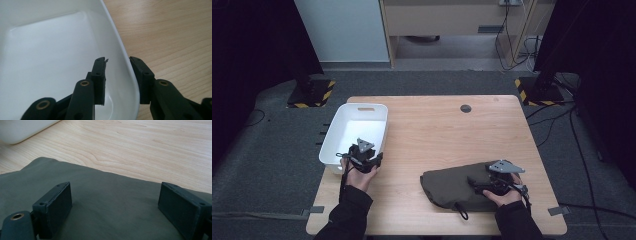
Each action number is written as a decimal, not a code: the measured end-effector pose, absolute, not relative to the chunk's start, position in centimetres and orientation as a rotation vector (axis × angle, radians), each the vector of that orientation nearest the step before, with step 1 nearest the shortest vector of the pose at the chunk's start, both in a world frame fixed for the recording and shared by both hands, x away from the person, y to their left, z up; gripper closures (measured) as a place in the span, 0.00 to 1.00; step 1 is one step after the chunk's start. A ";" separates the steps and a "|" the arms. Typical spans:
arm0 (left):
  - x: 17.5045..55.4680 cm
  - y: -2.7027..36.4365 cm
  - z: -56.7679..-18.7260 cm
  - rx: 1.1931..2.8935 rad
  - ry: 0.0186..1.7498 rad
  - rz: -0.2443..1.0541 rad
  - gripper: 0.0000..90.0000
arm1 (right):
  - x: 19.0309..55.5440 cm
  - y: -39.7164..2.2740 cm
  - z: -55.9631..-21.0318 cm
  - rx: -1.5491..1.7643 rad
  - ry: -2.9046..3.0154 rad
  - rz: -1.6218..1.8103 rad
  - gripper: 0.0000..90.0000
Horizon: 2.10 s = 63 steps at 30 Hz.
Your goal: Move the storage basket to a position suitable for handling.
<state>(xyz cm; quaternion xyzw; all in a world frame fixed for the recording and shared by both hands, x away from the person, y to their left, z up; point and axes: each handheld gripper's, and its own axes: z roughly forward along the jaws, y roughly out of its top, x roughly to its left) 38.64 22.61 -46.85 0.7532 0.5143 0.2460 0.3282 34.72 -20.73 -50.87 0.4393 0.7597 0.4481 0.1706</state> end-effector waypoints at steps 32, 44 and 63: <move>39.7 20.7 -47.7 2.010 1.137 0.576 0.91 | 34.9 -20.9 -51.0 1.262 2.149 1.270 0.13; 40.0 17.6 -47.8 2.070 0.987 0.538 0.93 | 34.9 -21.0 -51.0 1.272 2.143 1.277 0.13; 38.9 15.5 -46.1 2.002 0.861 0.486 0.71 | 34.9 -21.1 -51.0 1.267 2.148 1.279 0.13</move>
